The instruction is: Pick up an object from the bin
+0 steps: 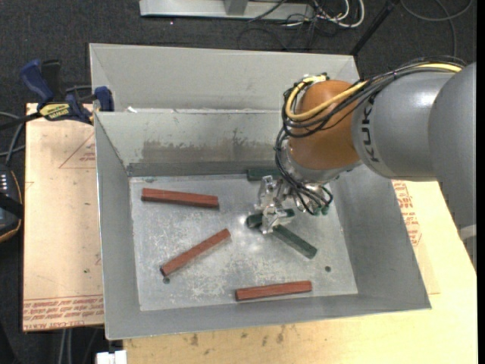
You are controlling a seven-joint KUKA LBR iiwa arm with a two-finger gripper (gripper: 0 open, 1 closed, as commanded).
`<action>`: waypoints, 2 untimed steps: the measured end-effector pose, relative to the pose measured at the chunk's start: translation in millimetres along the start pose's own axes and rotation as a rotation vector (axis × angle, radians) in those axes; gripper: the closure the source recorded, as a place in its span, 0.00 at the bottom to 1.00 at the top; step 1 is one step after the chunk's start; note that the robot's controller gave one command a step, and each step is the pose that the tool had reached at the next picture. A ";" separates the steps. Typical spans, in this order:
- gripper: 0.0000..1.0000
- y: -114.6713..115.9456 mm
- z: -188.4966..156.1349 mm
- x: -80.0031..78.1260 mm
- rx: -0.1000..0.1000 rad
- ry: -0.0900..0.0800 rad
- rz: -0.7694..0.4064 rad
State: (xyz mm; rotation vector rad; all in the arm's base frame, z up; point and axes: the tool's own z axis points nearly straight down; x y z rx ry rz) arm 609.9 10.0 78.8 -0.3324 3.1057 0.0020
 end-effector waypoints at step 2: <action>1.00 -4.6 -160.9 -3.9 0.000 0.009 -0.101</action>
Offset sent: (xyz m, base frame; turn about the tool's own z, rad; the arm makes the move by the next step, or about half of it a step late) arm -0.0003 -0.0047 0.1582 -0.1032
